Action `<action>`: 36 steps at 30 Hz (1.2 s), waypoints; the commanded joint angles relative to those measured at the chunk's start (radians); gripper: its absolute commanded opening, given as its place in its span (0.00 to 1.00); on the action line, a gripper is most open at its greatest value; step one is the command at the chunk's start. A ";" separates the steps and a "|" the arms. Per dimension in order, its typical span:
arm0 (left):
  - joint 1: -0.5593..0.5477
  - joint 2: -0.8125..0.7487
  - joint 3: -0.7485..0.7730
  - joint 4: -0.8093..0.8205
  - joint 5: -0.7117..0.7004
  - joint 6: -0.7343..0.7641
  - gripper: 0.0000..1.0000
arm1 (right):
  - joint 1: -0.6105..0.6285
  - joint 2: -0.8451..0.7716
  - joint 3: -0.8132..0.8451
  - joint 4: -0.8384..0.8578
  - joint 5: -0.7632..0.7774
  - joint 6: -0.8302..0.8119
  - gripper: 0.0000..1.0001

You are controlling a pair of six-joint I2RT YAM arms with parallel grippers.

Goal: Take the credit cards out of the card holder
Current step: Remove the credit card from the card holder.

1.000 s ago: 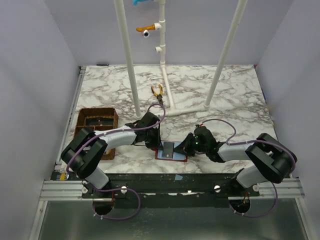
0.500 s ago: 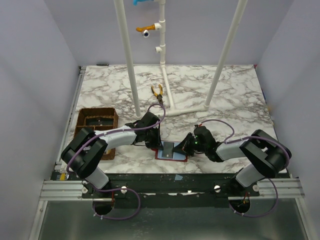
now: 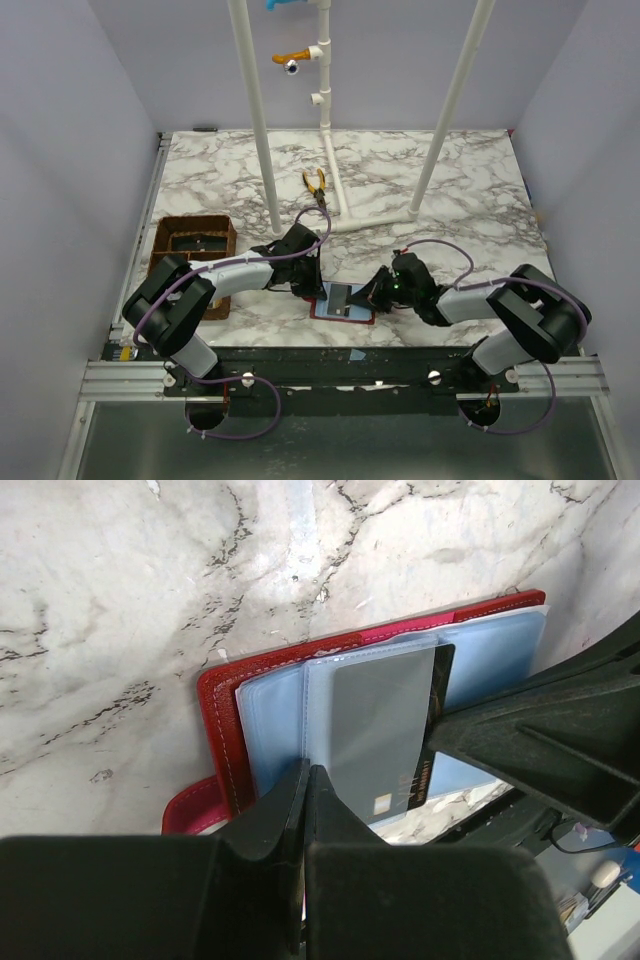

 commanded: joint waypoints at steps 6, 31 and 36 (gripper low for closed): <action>0.003 0.033 -0.037 -0.057 -0.044 0.009 0.00 | -0.040 -0.114 -0.043 -0.144 0.061 -0.065 0.01; 0.006 0.002 -0.005 -0.084 -0.042 0.015 0.00 | -0.067 -0.330 -0.031 -0.359 0.102 -0.114 0.01; 0.006 -0.015 0.020 -0.104 -0.042 0.019 0.00 | -0.066 -0.364 -0.015 -0.390 0.105 -0.119 0.01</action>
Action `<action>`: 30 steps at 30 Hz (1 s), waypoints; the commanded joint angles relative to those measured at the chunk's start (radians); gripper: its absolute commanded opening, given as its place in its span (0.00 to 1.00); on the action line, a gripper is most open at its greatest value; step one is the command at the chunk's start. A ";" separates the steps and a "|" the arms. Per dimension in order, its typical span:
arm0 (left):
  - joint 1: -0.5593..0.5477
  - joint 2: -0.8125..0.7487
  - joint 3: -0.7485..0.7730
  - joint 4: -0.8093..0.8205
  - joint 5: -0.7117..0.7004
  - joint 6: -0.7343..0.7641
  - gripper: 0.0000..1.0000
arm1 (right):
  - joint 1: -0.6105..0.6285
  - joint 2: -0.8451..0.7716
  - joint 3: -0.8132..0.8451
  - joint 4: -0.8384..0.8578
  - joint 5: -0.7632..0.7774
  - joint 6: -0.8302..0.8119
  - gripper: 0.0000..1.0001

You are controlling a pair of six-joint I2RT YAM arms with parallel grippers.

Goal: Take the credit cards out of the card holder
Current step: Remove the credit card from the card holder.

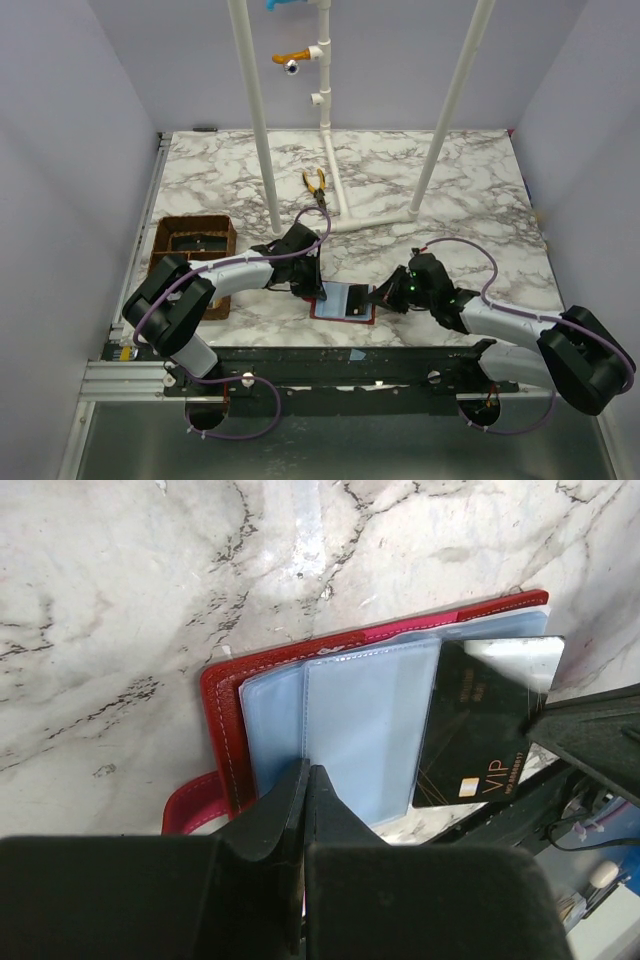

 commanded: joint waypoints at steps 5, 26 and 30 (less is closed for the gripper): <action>0.005 -0.047 0.037 -0.118 -0.043 0.032 0.00 | -0.005 -0.024 0.040 -0.067 0.023 -0.024 0.01; 0.094 -0.256 0.039 -0.031 0.244 -0.071 0.78 | -0.005 -0.050 0.178 -0.093 -0.080 0.001 0.01; 0.109 -0.265 0.013 0.030 0.302 -0.115 0.78 | -0.005 -0.062 0.202 -0.085 -0.110 0.018 0.01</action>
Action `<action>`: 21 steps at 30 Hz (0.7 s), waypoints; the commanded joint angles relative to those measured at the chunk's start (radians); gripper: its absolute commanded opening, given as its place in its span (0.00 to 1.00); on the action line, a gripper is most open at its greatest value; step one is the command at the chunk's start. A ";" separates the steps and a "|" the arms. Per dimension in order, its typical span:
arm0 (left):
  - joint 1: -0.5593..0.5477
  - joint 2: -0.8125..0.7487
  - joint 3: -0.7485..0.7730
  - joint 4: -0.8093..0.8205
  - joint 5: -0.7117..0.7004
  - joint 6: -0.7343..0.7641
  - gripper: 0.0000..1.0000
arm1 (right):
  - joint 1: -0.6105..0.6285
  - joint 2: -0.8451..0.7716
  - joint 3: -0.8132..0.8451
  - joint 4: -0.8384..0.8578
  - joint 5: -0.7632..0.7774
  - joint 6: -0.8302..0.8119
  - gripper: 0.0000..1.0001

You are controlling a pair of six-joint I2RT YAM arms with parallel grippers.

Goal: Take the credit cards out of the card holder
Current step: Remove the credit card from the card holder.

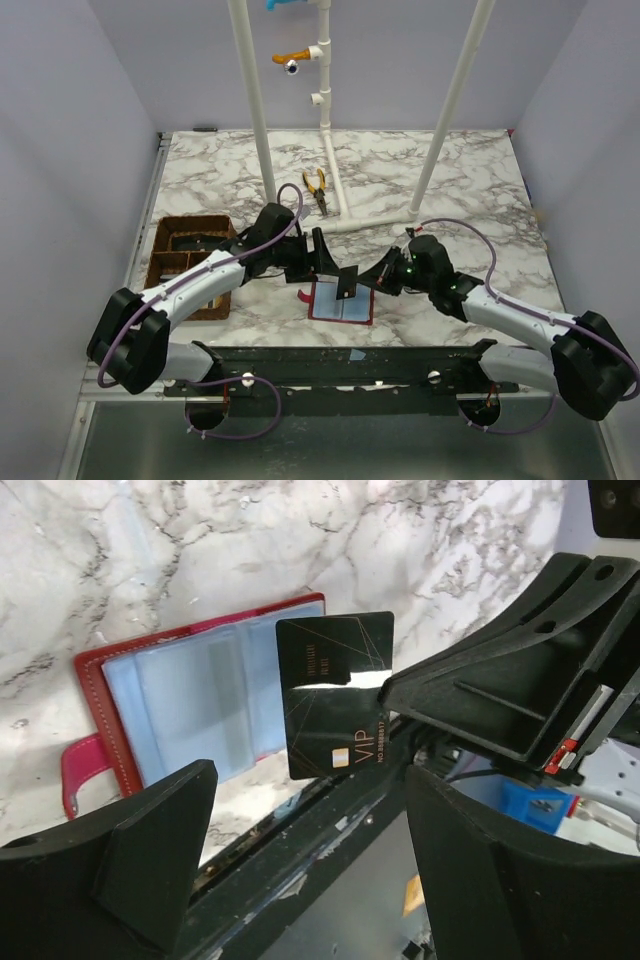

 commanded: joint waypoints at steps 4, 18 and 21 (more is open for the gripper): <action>0.022 -0.017 -0.049 0.136 0.153 -0.110 0.79 | -0.004 -0.031 0.055 0.014 -0.087 0.040 0.01; 0.024 -0.017 -0.103 0.263 0.211 -0.221 0.76 | -0.004 -0.039 0.060 0.094 -0.152 0.092 0.00; 0.023 -0.020 -0.122 0.305 0.226 -0.247 0.72 | -0.004 -0.039 0.062 0.101 -0.159 0.095 0.01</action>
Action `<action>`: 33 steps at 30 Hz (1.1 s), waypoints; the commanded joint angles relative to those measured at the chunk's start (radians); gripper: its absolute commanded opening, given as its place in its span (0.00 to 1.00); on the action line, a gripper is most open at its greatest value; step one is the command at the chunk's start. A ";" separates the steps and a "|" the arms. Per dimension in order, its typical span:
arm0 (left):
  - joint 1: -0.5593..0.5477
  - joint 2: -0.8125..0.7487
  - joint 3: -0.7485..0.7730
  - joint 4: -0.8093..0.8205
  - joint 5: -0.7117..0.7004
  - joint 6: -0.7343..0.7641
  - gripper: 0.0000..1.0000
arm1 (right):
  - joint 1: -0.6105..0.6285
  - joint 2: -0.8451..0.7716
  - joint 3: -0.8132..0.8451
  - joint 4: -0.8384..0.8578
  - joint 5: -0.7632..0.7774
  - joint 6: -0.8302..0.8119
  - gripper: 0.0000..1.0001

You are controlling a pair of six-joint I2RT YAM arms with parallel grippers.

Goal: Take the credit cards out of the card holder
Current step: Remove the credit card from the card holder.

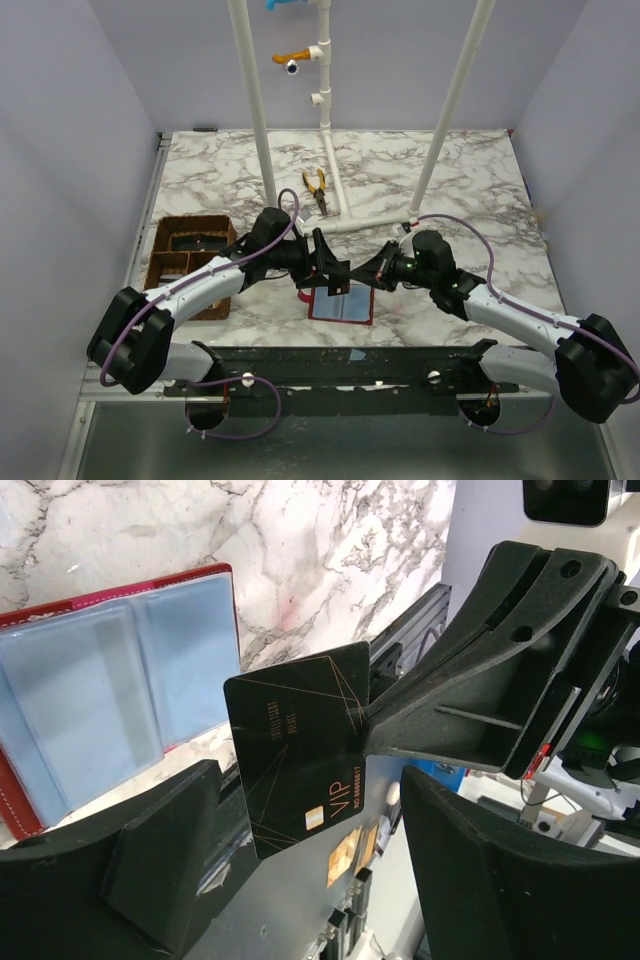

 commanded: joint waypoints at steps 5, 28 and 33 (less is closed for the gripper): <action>0.006 -0.017 -0.053 0.148 0.070 -0.092 0.60 | -0.005 -0.010 0.025 0.060 -0.057 0.019 0.01; 0.009 -0.092 -0.057 0.076 0.016 -0.063 0.00 | -0.004 -0.031 0.060 -0.128 0.063 -0.064 0.96; 0.027 -0.181 -0.031 -0.115 -0.105 0.028 0.00 | -0.005 -0.049 0.079 -0.225 0.122 -0.095 1.00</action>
